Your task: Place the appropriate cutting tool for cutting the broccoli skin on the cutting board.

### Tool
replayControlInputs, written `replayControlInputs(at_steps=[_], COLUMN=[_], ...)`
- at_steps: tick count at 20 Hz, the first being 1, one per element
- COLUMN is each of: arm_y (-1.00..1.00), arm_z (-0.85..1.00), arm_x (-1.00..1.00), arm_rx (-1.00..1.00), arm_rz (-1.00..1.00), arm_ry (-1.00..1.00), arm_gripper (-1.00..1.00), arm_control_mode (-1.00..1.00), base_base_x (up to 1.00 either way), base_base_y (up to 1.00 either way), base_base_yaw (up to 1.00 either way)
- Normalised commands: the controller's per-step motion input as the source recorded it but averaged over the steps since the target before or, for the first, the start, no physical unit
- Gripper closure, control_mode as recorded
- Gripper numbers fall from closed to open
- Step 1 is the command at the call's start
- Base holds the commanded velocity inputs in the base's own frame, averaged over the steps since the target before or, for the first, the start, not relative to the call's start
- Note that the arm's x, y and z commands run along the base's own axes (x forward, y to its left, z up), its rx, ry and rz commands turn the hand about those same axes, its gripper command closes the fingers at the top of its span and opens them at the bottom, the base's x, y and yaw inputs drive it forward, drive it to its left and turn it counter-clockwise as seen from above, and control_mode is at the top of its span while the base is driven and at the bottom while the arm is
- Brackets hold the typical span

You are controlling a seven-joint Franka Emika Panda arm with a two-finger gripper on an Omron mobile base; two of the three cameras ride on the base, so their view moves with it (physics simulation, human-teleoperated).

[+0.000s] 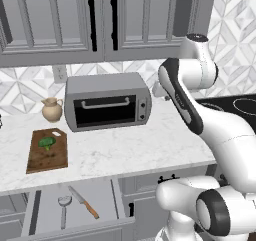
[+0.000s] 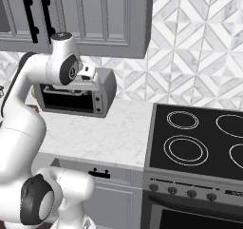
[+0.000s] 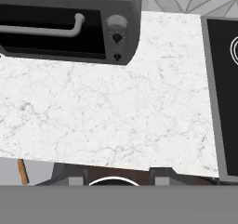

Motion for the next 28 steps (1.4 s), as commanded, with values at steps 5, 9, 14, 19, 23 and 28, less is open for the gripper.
replayControlInputs(at_steps=[5,9,14,19,23,28], arm_y=[0.05,0.61,1.0,1.0,1.0,1.0], arm_z=[0.0,-0.34,-0.77,-0.98,-0.72,-0.57], arm_x=[-0.05,-0.25,-0.64,-0.63,-0.25,-0.1], arm_rx=[0.0,0.0,0.0,-0.01,-0.12,-0.16], arm_rz=[0.0,0.03,0.05,0.05,0.02,0.0], arm_ry=[-0.01,0.06,0.06,0.0,-0.02,-0.01], arm_gripper=[-1.0,-1.0,-1.0,-1.0,-1.0,-1.0], arm_control_mode=[-1.0,-1.0,-1.0,-1.0,-1.0,-1.0], base_base_x=[0.0,0.0,0.0,0.0,0.0,0.0], base_base_y=[0.0,0.0,0.0,0.0,0.0,0.0], base_base_yaw=[0.0,0.0,0.0,0.0,0.0,0.0])
